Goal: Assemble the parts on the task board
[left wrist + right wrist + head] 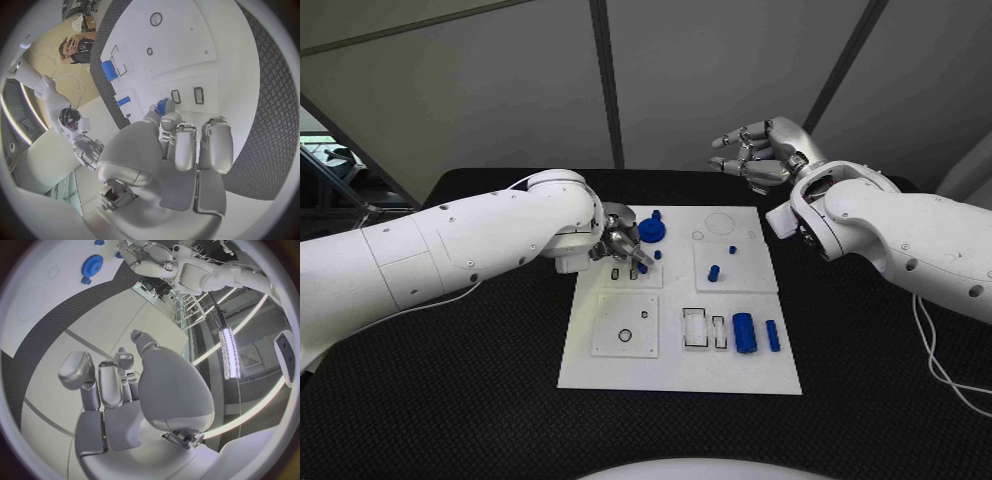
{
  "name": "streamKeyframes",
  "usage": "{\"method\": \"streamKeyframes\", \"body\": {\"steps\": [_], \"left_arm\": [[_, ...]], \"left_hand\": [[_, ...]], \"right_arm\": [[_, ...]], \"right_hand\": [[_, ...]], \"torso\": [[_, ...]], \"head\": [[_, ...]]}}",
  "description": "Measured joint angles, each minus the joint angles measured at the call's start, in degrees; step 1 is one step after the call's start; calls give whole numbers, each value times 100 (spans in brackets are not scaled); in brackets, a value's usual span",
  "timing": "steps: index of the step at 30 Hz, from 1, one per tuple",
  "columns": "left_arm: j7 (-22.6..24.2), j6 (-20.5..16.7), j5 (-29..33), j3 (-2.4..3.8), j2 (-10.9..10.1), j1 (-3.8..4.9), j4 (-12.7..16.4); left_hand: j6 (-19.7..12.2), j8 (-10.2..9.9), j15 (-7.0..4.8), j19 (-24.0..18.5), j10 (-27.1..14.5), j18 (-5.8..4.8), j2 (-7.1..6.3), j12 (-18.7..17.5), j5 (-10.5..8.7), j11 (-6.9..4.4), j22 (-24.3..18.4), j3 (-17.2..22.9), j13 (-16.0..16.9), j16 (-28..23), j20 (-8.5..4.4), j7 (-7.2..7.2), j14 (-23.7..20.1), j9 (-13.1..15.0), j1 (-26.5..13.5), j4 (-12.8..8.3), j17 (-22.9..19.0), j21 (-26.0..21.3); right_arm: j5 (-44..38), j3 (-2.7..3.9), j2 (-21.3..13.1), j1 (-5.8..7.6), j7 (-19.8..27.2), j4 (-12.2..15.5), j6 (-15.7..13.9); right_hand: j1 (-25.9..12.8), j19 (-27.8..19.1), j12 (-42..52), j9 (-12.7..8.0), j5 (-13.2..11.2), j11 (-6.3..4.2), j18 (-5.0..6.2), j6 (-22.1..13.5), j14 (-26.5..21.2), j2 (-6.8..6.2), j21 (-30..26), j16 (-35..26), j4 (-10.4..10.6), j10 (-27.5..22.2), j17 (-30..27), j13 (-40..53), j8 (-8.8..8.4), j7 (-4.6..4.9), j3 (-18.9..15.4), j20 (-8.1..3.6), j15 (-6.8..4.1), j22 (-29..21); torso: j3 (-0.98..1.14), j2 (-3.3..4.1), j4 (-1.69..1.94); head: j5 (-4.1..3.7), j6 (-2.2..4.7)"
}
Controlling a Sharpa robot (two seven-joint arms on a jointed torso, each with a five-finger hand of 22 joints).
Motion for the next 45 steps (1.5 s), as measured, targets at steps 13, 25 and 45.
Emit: {"method": "streamKeyframes", "body": {"steps": [13, 25, 45], "left_arm": [[0, -92, 243, -16, -148, -21, 143], [3, -718, 424, -21, -516, -44, 623], [8, -2155, -112, -67, -858, -449, 1251]], "left_hand": [[-75, 125, 1, -21, 55, 0, -1224, -170, 322, 7, -1, 2933, -71, -21, -21, 86, 1, 398, -1038, 174, 0, 0], [-101, 301, 1, -21, 88, 0, -1394, -198, 327, -8, -1, 3514, -97, -21, -21, 60, 1, 627, -1431, -4, 0, -23], [-100, 460, 10, 43, 180, 0, -1476, -115, 431, -16, -1, 3725, 11, -44, -41, 60, 11, 756, -1562, -27, 0, 10]], "right_arm": [[-2, 0, 5, 0, -16, -40, 26], [-9, -1, -19, -1, -41, -80, 78], [-79, -1, -93, 0, -55, -84, 115]], "right_hand": [[0, 0, 0, 0, 0, 0, 0, 0, 0, 0, 0, -6, 0, 0, 0, 0, 0, 0, 0, 0, 0, 0], [0, 0, 0, 0, 0, 0, 0, 0, 0, 0, -21, -21, 0, 0, 0, 0, 0, 0, 0, 0, 0, 1], [0, 0, 0, 0, 0, 0, 0, 0, 0, 0, -21, -21, 0, 0, 1, 0, 0, 0, 0, 0, 0, 1]], "torso": [[-1, 0, 4], [-8, -14, 40], [-4, -52, 107]], "head": [[3, -1], [17, -8], [4, -60]]}}
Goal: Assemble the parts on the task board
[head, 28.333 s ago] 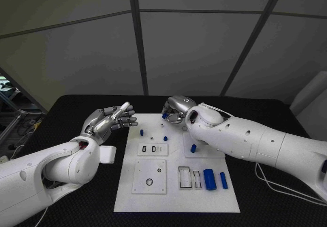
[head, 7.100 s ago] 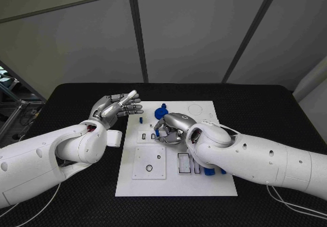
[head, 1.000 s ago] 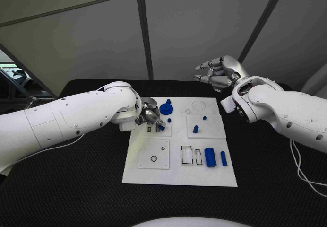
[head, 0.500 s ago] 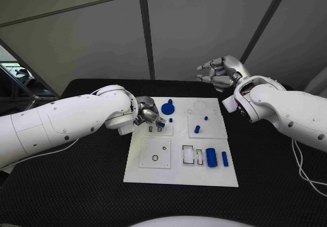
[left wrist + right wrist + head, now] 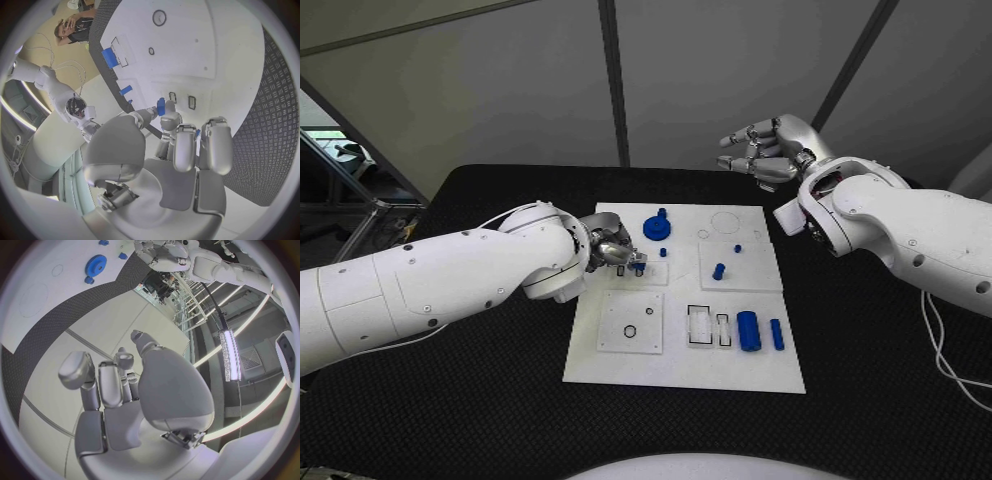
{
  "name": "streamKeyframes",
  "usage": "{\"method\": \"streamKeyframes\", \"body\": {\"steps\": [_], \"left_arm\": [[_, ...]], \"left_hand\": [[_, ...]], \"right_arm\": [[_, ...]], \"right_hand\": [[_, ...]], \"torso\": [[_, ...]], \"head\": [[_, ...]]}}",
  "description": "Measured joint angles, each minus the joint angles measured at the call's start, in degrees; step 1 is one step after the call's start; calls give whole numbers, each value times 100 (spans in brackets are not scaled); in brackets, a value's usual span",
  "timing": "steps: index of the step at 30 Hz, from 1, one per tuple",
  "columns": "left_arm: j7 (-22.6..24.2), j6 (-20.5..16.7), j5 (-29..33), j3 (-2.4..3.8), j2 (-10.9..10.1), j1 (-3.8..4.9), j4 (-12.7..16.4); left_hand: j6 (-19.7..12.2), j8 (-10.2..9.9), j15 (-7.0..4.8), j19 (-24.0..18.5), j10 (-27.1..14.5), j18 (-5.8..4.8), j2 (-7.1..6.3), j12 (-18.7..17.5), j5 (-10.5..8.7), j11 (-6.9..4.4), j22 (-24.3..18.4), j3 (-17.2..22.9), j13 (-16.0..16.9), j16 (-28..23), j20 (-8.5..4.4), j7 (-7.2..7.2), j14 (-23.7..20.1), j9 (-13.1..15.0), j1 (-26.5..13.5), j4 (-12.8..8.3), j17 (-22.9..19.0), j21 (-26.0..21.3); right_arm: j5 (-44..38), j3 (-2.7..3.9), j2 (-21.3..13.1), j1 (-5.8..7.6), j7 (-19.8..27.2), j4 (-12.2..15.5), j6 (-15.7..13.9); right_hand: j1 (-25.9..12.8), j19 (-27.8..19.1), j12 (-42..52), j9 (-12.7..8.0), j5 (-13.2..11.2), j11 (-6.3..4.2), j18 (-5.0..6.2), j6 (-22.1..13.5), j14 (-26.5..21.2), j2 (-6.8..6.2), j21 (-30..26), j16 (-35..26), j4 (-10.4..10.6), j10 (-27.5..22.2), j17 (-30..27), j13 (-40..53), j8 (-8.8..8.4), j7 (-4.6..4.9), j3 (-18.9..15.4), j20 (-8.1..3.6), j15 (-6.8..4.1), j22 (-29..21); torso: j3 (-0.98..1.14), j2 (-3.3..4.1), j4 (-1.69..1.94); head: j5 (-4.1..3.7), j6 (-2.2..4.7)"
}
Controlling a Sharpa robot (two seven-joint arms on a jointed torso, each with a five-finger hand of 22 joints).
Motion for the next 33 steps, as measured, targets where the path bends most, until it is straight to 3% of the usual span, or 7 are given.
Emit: {"method": "streamKeyframes", "body": {"steps": [7, 14, 17, 33], "left_arm": [[-4, -226, -234, -1, -31, -52, 74], [-9, -256, -374, -1, -22, -64, 62], [-14, -202, -459, -1, 2, -65, 37], [-52, 148, -897, -2, 185, -66, -159]], "left_hand": [[-11, 15, 0, 32, 39, 0, -31, 34, 3, 1, 0, 48, 21, 0, 9, -12, 0, 20, -73, -32, 0, 34], [-21, 108, 1, 40, 79, -1, -62, 83, 180, 1, 0, 171, 83, 0, 0, -22, 1, 86, -178, -60, 0, 35], [-22, 154, 1, 61, 91, 0, -93, 118, 267, -9, 0, 171, 95, 0, -21, -23, 1, 104, -209, -60, 0, 57], [-41, 215, -20, 61, 133, 0, -100, 195, 357, -11, -1, 174, 168, 0, -21, -42, -21, 146, -306, -64, 0, 57]], "right_arm": [[-25, 0, 4, 0, -1, -16, 7], [-48, -1, 17, 0, -1, -30, 16], [-59, -1, 24, 0, -1, -36, 23], [-109, -1, 55, -1, -1, -33, 64]], "right_hand": [[0, 0, 0, 0, 28, 0, 0, 0, 0, 0, 0, 0, 17, 0, 0, 0, 21, 0, 17, 0, 0, -7], [0, 0, 0, 0, 48, 0, 0, 0, 0, 0, 0, 0, 17, 0, 0, 0, 21, 0, 17, 0, 0, -6], [0, 0, 0, 0, 48, 0, 0, 0, 0, 0, 0, 0, 16, 0, 0, 0, 21, 0, 16, 0, 0, -8], [0, 0, 0, 0, 79, 0, 0, 0, 0, 0, 0, 0, -2, 0, -6, -10, 21, 0, 34, 0, 0, -16]], "torso": [[3, 5, -3], [3, 12, -10], [3, 14, -13], [5, 20, -14]], "head": [[14, 0], [10, -8], [8, -20], [6, -59]]}}
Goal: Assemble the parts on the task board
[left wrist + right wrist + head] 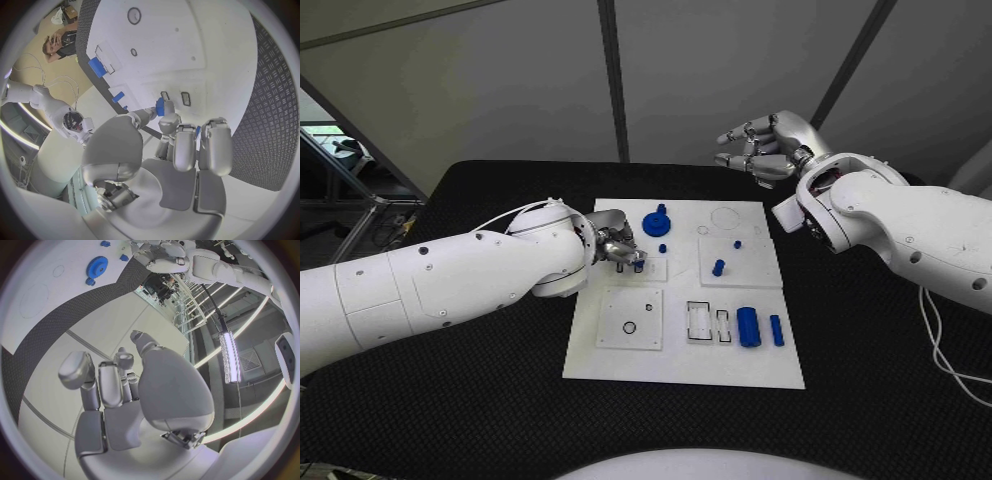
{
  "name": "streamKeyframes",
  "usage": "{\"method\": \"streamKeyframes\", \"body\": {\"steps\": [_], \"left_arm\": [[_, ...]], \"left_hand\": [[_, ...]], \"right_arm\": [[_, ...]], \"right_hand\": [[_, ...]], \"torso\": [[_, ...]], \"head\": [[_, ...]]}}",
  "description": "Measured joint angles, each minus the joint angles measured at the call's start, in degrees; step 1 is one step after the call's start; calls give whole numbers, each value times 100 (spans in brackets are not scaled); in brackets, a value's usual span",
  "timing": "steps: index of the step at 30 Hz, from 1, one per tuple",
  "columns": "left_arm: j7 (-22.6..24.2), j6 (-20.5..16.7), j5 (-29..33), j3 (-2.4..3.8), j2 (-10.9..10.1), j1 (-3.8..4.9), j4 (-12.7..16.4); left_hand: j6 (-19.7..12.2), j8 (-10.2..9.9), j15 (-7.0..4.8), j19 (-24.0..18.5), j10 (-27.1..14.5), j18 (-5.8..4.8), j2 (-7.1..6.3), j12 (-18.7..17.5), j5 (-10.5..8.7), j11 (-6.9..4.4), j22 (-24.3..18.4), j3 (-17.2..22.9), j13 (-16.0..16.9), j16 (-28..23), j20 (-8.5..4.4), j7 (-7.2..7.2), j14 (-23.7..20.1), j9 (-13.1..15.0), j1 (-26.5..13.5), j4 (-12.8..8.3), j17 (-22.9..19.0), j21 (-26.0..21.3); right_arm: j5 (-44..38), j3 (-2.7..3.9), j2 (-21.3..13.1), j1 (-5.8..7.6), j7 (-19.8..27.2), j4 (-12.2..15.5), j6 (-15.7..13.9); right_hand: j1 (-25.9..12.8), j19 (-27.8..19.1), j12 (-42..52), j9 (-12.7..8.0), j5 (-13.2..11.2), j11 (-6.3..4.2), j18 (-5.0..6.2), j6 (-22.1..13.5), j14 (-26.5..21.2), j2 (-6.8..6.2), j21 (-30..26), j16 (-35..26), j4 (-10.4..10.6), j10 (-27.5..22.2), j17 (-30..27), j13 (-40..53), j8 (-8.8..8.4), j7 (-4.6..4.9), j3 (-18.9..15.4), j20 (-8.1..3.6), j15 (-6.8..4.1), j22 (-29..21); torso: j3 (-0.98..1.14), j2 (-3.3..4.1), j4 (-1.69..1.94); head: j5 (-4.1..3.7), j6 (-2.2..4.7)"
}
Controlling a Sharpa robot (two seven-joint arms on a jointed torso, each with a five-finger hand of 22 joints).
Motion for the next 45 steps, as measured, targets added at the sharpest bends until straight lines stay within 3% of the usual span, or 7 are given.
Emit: {"method": "streamKeyframes", "body": {"steps": [22, 41, 45], "left_arm": [[-24, 372, -189, -1, 34, 6, -38], [-24, 501, -212, 9, 39, 19, -47], [-24, 534, -209, 11, 56, 23, -71]], "left_hand": [[1, 42, 0, 0, 21, 0, -31, 38, 68, -18, 0, 14, 42, 0, 0, 1, 0, 23, -31, -15, 0, 22], [-7, 109, -12, 21, 61, 0, -58, 95, 91, -21, 0, 125, 77, 0, -21, -9, 12, 52, -181, -125, 0, 22], [11, 115, -22, 21, 108, 0, -37, 105, 91, -68, 0, 191, 86, 0, -21, -52, 22, 74, -266, -197, 0, 22]], "right_arm": [[-9, 0, 21, 0, 2, 36, 83], [-8, -1, 21, -1, 2, 39, 101], [-8, -1, 21, -1, 1, 38, 101]], "right_hand": [[0, 0, 0, 0, 27, -22, 0, 0, 0, 0, 0, 0, 17, -22, 1, -14, 0, 0, 16, 0, 0, -5], [0, 0, 0, 0, 27, -21, 0, 0, 0, 0, 0, 0, 16, -21, 1, -13, 0, 0, 16, 0, 0, -4], [0, 0, 0, 0, 27, -21, 0, 0, 0, 0, -34, -22, 16, -21, -8, -22, 0, 0, 16, 0, 0, -22]], "torso": [[-3, -6, 8], [-3, -3, 8], [-2, -3, 8]], "head": [[-10, -30], [-12, -46], [-14, -47]]}}
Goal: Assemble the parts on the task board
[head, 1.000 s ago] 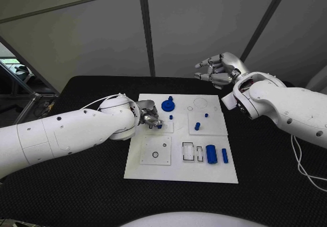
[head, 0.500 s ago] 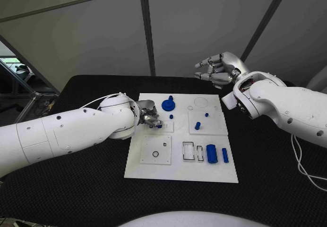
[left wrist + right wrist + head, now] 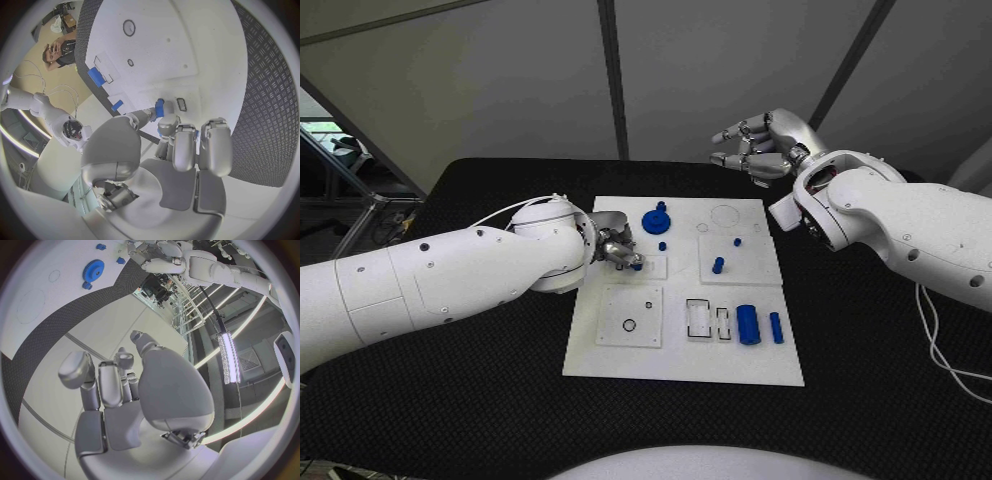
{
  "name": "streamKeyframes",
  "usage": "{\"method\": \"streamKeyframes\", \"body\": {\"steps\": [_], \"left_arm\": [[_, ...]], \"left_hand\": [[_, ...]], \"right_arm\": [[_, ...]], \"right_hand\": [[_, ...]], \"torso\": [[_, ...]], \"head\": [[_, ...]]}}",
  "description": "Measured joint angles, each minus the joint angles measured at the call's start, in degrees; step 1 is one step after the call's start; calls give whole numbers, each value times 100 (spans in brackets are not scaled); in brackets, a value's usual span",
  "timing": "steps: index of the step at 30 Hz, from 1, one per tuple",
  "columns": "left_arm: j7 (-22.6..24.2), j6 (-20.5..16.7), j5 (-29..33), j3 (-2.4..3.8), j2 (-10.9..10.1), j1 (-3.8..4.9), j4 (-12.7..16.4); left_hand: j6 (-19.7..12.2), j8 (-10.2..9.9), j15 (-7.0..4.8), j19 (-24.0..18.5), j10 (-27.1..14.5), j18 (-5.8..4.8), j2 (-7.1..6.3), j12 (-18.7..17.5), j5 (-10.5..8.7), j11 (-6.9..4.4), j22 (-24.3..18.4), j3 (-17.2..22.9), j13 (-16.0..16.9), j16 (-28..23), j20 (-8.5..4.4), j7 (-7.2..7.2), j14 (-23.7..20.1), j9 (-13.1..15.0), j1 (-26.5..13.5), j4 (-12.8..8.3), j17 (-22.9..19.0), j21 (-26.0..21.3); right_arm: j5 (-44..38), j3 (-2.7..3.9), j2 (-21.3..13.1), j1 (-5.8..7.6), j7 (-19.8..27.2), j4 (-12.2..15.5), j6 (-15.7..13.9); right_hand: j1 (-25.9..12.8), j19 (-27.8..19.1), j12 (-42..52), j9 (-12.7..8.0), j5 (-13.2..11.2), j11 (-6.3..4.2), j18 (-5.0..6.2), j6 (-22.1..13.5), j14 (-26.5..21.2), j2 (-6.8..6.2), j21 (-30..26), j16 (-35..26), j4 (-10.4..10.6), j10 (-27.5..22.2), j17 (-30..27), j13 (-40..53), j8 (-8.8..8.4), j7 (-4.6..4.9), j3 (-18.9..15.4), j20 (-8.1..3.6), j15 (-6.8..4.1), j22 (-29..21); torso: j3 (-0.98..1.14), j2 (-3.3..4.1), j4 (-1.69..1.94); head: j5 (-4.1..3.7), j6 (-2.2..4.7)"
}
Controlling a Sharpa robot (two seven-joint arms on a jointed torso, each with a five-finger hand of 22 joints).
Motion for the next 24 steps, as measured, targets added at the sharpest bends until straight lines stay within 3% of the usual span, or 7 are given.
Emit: {"method": "streamKeyframes", "body": {"steps": [7, 24], "left_arm": [[0, 48, 19, 4, 40, 8, -51], [1, 149, 91, 12, 82, 24, -141]], "left_hand": [[32, 25, -21, 0, 23, 0, 2, 52, -3, -22, 0, 87, 42, 0, 0, -32, -21, -17, -137, -163, 0, 0], [145, 47, -42, 20, 155, 0, 30, 200, -4, -75, 0, 159, 194, 0, -20, -142, -2, -78, -406, -314, 0, 33]], "right_arm": [[0, 0, 6, 0, -4, -6, 1], [0, 0, 9, 0, -24, -28, 2]], "right_hand": [[0, 0, 0, 0, 0, 0, 0, 0, 0, 0, 0, 0, 0, 0, -3, 0, 0, 0, 0, 0, 0, -2], [0, 0, -23, -5, 24, 0, 0, 0, 0, 0, 0, -28, 17, 1, -27, -4, 20, 0, 16, 0, 0, -27]], "torso": [[1, 1, 0], [-2, 4, -2]], "head": [[-1, -14], [-36, -66]]}}
